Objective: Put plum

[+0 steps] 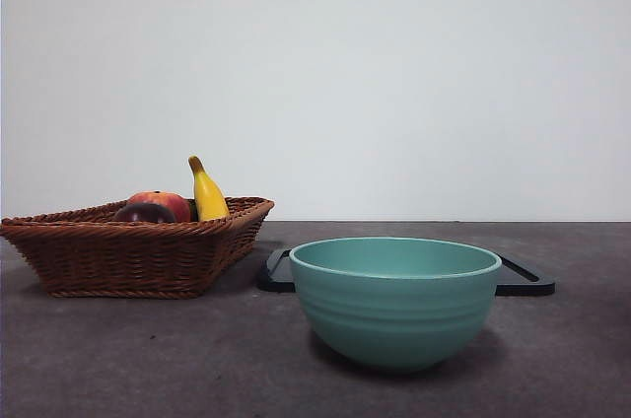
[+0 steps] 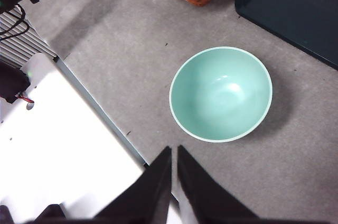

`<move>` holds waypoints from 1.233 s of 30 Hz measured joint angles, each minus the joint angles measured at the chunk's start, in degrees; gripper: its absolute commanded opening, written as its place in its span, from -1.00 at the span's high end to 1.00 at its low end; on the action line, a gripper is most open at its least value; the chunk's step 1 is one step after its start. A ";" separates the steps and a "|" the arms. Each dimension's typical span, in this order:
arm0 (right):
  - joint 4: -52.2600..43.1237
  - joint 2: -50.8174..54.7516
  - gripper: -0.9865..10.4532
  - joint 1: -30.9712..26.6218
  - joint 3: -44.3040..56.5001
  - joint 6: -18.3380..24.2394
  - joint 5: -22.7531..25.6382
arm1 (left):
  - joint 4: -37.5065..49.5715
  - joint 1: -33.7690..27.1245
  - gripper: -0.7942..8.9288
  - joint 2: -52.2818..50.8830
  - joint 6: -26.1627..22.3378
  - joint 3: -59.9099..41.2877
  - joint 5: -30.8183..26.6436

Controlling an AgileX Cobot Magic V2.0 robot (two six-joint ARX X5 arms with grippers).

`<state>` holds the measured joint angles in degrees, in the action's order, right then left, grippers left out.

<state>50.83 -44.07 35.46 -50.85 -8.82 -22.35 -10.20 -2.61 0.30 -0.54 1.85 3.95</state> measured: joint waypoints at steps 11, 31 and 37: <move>-13.40 3.28 0.81 -12.57 1.36 5.88 1.31 | 0.00 0.00 0.82 0.00 0.00 0.00 0.00; -47.52 37.27 0.81 -38.21 42.38 7.98 15.02 | 0.00 0.00 0.82 0.00 0.00 0.00 0.00; -48.57 40.50 0.81 -38.21 47.84 6.19 16.59 | 0.00 0.00 0.82 0.00 0.00 0.00 0.00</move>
<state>2.26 -3.57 -2.74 -3.01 -2.63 -5.76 -10.20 -2.61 0.30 -0.54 1.85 3.95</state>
